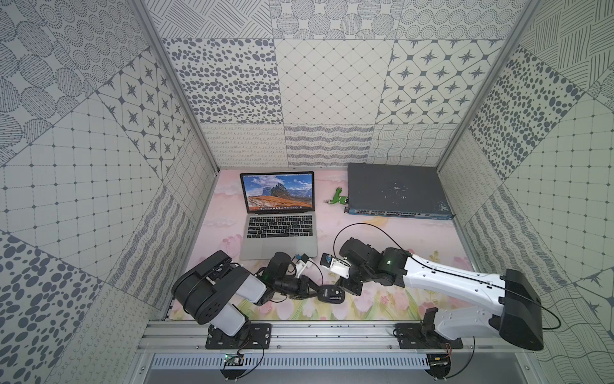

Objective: Remove the wireless mouse receiver from the laptop
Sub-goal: Insert the USB plug into the mouse.

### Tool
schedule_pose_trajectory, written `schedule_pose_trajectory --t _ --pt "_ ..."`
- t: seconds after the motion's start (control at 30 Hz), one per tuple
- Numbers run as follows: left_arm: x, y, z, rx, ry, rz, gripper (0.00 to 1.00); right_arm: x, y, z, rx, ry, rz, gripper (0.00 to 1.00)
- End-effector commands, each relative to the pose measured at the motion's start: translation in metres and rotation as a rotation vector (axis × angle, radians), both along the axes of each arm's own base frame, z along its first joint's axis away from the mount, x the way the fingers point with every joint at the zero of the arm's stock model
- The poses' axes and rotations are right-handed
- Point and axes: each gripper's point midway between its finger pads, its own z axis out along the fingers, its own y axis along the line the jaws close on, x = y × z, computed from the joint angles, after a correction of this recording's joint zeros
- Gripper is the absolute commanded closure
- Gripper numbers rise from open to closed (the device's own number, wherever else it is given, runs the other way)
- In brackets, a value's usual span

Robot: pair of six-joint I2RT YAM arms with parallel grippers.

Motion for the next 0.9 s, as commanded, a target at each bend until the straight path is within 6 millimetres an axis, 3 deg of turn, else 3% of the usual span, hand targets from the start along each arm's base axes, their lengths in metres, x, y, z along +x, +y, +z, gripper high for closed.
schedule_pose_trajectory --t 0.0,0.17,0.33,0.87 --pt "-0.004 0.011 -0.022 0.102 0.035 0.03 0.78 0.002 -0.017 -0.009 -0.043 0.01 -0.037 0.53" --pt "-0.004 0.011 -0.021 0.101 0.034 0.03 0.78 0.002 -0.03 -0.037 -0.142 0.035 -0.06 0.55" --pt "-0.005 0.011 -0.021 0.102 0.035 0.03 0.78 0.005 -0.026 -0.061 -0.22 0.07 -0.048 0.57" --pt "-0.004 0.012 -0.022 0.104 0.034 0.031 0.78 0.002 -0.01 -0.066 -0.19 0.11 -0.018 0.57"
